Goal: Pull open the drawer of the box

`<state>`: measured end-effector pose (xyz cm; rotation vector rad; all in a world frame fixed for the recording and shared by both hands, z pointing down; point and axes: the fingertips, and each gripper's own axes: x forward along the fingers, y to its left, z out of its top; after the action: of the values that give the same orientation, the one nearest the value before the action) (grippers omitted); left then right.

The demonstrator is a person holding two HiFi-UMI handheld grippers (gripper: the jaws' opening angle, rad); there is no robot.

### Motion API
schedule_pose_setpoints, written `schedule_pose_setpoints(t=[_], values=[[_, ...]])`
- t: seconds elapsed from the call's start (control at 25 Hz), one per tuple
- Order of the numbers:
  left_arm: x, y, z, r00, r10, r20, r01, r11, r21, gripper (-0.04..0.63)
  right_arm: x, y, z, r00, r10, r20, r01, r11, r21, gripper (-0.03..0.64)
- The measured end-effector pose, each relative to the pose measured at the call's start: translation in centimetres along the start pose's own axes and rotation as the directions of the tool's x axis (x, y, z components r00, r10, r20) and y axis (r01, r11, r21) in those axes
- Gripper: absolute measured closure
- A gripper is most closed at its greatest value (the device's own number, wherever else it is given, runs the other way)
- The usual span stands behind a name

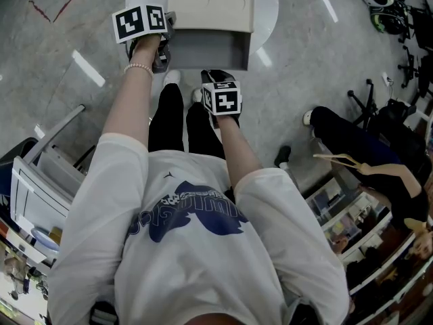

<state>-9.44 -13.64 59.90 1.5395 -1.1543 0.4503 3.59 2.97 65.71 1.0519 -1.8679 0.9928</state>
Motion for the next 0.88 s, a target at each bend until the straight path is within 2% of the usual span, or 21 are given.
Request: schedule_pose_setpoints(t=[0.36,0.52,0.64,0.76,0.88], values=[[0.0,-0.5,0.1,1.000,0.009,0.009,-0.009,1.000,0.009,0.505,-0.4,-0.3,0.2,1.000,0.005,0.015,-0.005,1.000,0.011,0.545],[-0.3,-0.6,0.2,1.000,0.020,0.018,-0.020,0.999,0.025,0.505,-1.2,0.4,0.2,0.996,0.090,0.016,-0.091,0.994,0.067,0.460],[-0.5,-0.6,0.2,0.999,0.025,0.024,-0.026,0.999,0.047,0.505,-2.4,0.8,0.2,0.986,0.166,0.019,-0.167,0.976,0.142,0.449],[-0.9,-0.8,-0.4,1.000,0.018,0.016,-0.020,0.996,0.083,0.500,-4.5,0.5,0.8,0.977,0.208,0.048,-0.213,0.952,0.219,0.448],[-2.5,-0.9,-0.4,0.998,0.005,0.057,-0.009,0.997,0.076,0.499,-7.1,0.4,2.3,0.963,0.254,0.088,-0.269,0.925,0.270,0.448]])
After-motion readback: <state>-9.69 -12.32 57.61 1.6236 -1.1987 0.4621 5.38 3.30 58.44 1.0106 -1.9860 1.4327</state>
